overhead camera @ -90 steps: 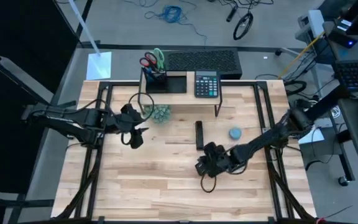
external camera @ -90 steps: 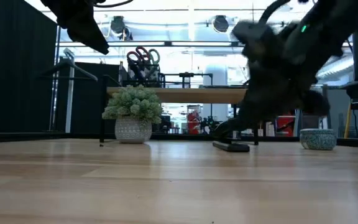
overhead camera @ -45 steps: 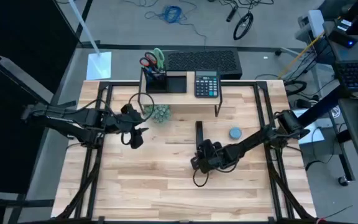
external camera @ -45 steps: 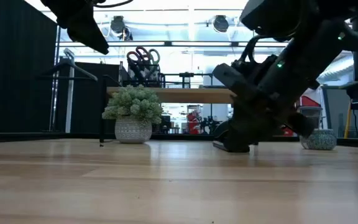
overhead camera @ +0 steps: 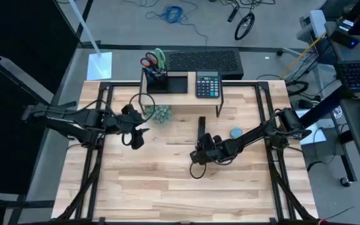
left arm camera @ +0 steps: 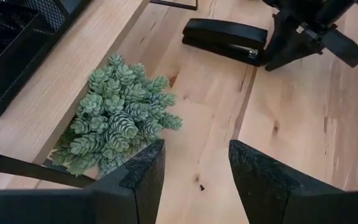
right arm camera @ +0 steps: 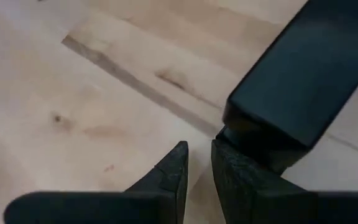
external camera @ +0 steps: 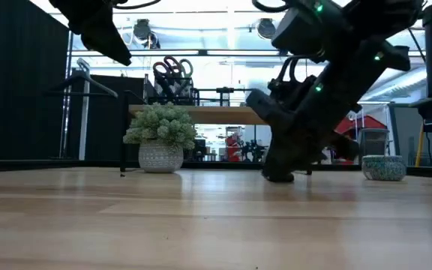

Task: Pick and place office supplies into organizer
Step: Move the black stapler under the shelf

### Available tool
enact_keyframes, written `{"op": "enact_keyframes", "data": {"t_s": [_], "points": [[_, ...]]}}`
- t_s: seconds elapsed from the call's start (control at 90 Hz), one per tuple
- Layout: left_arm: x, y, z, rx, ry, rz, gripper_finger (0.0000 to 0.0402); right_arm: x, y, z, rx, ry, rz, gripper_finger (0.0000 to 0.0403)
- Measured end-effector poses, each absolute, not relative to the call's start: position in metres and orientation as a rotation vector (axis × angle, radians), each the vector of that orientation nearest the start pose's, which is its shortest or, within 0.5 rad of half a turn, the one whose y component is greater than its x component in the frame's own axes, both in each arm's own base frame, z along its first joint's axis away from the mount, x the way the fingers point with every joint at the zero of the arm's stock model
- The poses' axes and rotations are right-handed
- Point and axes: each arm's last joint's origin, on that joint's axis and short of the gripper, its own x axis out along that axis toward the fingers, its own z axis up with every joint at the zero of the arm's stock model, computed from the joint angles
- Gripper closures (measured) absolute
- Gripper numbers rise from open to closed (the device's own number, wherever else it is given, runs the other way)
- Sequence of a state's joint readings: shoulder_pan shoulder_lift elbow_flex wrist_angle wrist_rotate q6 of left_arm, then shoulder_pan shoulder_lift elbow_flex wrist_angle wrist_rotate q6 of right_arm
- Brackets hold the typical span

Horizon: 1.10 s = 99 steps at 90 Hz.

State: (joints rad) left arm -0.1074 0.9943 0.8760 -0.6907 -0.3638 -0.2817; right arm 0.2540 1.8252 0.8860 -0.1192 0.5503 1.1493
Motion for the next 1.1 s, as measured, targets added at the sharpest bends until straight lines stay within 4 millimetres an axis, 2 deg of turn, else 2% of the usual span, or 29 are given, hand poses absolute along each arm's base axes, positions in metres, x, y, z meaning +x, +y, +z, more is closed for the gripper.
{"op": "enact_keyframes", "data": {"t_s": [0.322, 1.1], "points": [[0.191, -0.010, 0.286, -0.073, 0.755, 0.351, 0.0235, 0.319, 0.043, 0.115, 0.590, 0.716, -0.828, 0.0349], [0.190, -0.010, 0.285, -0.066, 0.778, 0.353, 0.0235, 0.319, 0.001, 0.114, 0.513, 0.768, -0.906, 0.0349]]}}
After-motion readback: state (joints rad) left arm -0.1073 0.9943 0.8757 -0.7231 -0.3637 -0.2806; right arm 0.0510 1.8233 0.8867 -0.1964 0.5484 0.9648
